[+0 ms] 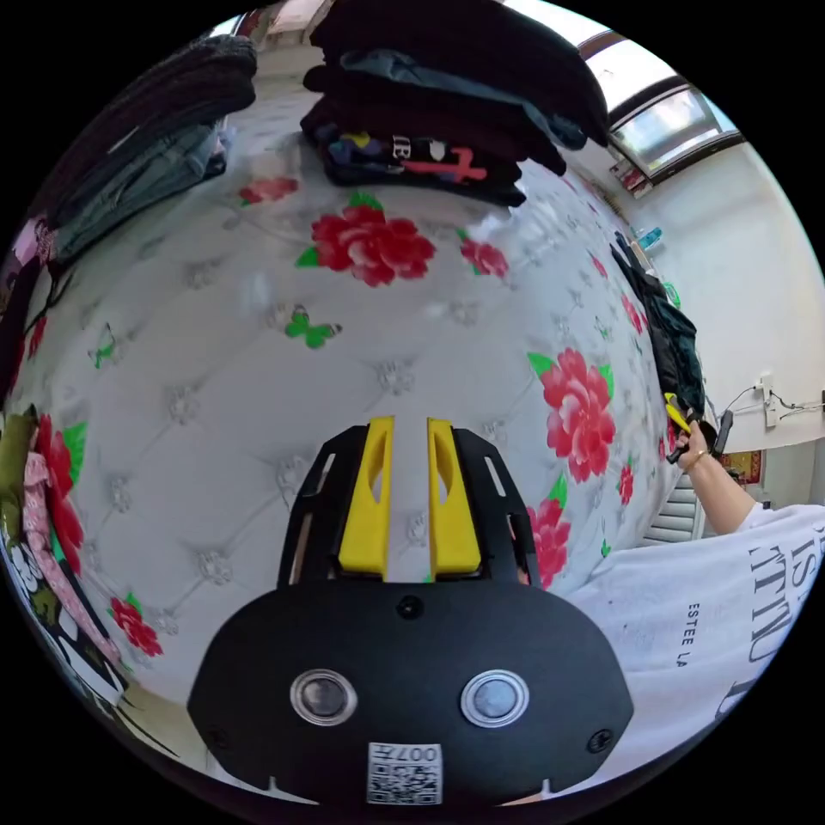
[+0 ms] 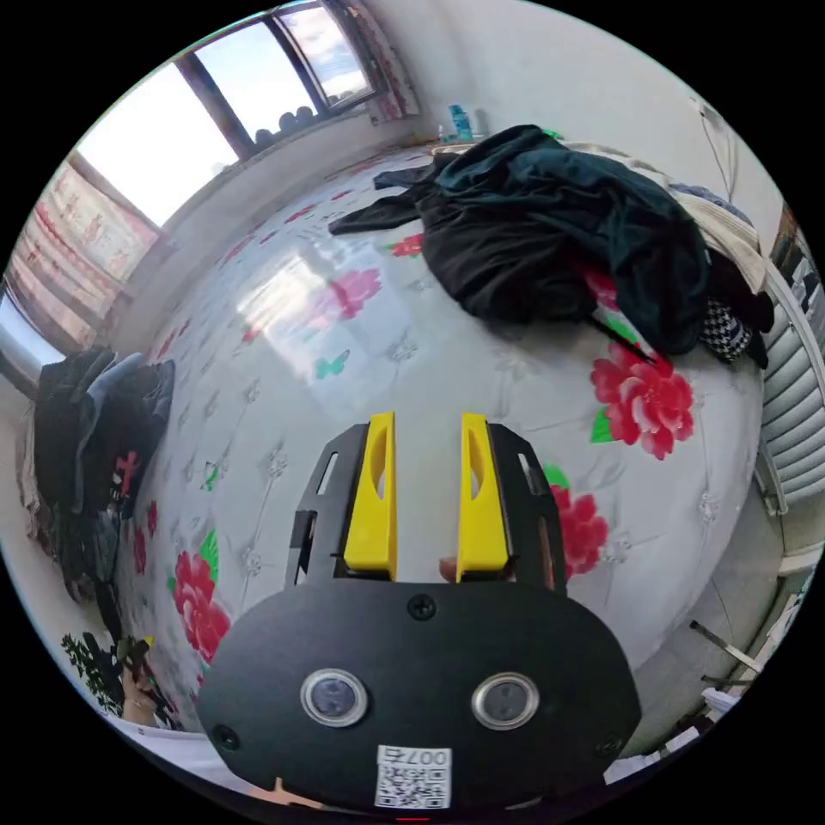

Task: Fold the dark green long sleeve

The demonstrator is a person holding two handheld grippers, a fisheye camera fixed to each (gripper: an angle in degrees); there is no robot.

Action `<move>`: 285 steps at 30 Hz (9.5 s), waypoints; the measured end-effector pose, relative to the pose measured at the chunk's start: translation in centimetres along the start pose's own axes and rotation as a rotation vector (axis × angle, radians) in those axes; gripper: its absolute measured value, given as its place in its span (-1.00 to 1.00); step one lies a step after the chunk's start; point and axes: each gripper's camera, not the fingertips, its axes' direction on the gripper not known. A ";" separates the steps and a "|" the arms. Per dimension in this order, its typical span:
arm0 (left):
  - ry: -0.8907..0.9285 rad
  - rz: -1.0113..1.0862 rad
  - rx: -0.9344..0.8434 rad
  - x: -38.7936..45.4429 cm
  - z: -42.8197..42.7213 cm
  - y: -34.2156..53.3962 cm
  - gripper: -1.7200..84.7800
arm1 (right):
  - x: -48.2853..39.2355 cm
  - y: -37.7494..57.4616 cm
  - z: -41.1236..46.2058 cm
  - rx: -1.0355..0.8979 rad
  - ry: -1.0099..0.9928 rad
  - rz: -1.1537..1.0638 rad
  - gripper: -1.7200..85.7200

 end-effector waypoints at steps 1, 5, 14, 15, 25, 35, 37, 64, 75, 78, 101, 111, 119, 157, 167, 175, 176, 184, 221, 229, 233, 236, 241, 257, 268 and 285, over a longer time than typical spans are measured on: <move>-0.006 -0.010 -0.021 0.8 0.7 0.6 -0.82 | 0.7 -0.5 -0.2 0.015 0.012 0.010 -0.72; -0.004 -0.008 -0.078 2.9 2.2 1.4 -0.82 | 4.1 -4.3 -0.1 0.059 0.092 0.052 -0.69; -0.035 -0.020 -0.141 6.4 4.2 3.7 -0.88 | 5.5 -9.4 2.7 -0.070 0.080 0.010 -0.73; -0.028 -0.026 -0.145 6.6 4.6 4.1 -0.91 | 5.3 -9.1 2.2 -0.081 0.071 -0.025 -0.77; 0.134 0.095 -0.106 7.0 4.6 6.1 -0.96 | -5.6 6.5 -5.0 -0.221 -0.594 -0.384 -0.93; 0.133 0.064 0.047 0.2 -0.7 15.5 -0.94 | -32.7 40.3 -12.4 -0.755 -1.127 -1.011 -0.88; 0.017 0.040 0.075 -2.4 -2.3 19.0 -0.94 | -33.6 40.7 -13.8 -0.707 -1.022 -1.127 -0.87; 0.177 0.411 -0.030 11.4 9.2 8.8 -0.72 | 11.9 11.3 -16.0 0.131 -0.050 0.181 -0.73; 0.069 0.488 0.114 26.0 12.7 -4.3 -0.79 | 18.4 -1.7 -8.8 0.021 0.133 0.235 -0.79; 0.072 0.469 0.118 23.5 11.5 -0.4 -0.84 | 15.2 -1.4 -7.5 -0.052 0.141 0.100 -0.91; 0.086 -0.007 0.210 -12.0 -7.9 34.5 -0.80 | -55.4 51.5 -18.5 -0.709 -1.017 -1.159 -0.90; 0.118 -0.174 0.272 -22.8 -12.7 41.5 -0.77 | -51.6 53.6 -22.5 -0.372 -0.451 -1.140 -0.79; 0.344 -0.001 0.094 -20.5 -10.8 37.6 -0.68 | -53.6 57.5 -25.4 -0.415 -0.491 -1.180 -0.72; -0.074 0.281 0.473 -8.5 -39.5 25.7 -0.79 | -42.4 30.9 -51.2 0.153 -0.339 -0.709 -0.87; 0.020 0.093 0.170 -12.2 -25.2 30.4 -0.75 | -43.3 30.0 -33.8 -0.145 -0.282 -0.791 -0.79; -0.100 0.266 -0.136 -5.4 -15.4 25.2 -0.67 | -50.6 25.2 -23.4 -0.275 -0.243 -0.860 -0.79; -0.147 0.275 -0.135 -5.3 -14.9 25.2 -0.70 | -51.2 24.8 -21.9 -0.312 -0.212 -0.854 -0.80; 0.083 0.190 0.064 -11.1 -22.6 28.6 -0.95 | -47.9 22.2 -25.1 -0.193 -0.188 -0.790 -0.94; -0.096 0.014 0.897 -15.9 -47.0 40.0 -0.81 | -38.5 15.8 -53.8 0.443 -0.621 -0.716 -0.81; -0.167 -0.204 0.447 -19.9 -28.3 42.7 -0.80 | -36.9 13.7 -27.1 -0.006 -0.402 -0.603 -0.77; -0.180 -0.224 0.291 -17.9 -22.7 45.5 -0.81 | -40.8 11.9 -17.2 -0.127 -0.343 -0.696 -0.77; -0.183 -0.268 0.213 -16.4 -19.4 47.0 -0.82 | -45.1 11.4 -11.3 -0.127 -0.314 -0.798 -0.76; -0.224 -0.363 0.074 -15.6 -15.4 47.8 -0.81 | -49.5 12.0 -1.3 -0.214 -0.165 -0.945 -0.75; -0.190 -0.275 0.015 -15.8 -11.8 49.7 -0.80 | -22.3 14.2 -8.7 -0.181 0.017 -0.584 -0.80; -0.087 -0.105 -0.013 -15.1 -7.6 51.3 -0.79 | -27.4 38.0 -3.8 -0.391 -0.047 -0.859 -0.89; 0.083 -0.026 -0.027 -14.5 -4.6 54.1 -0.78 | -24.0 49.4 -9.5 -0.431 -0.313 -0.717 -0.78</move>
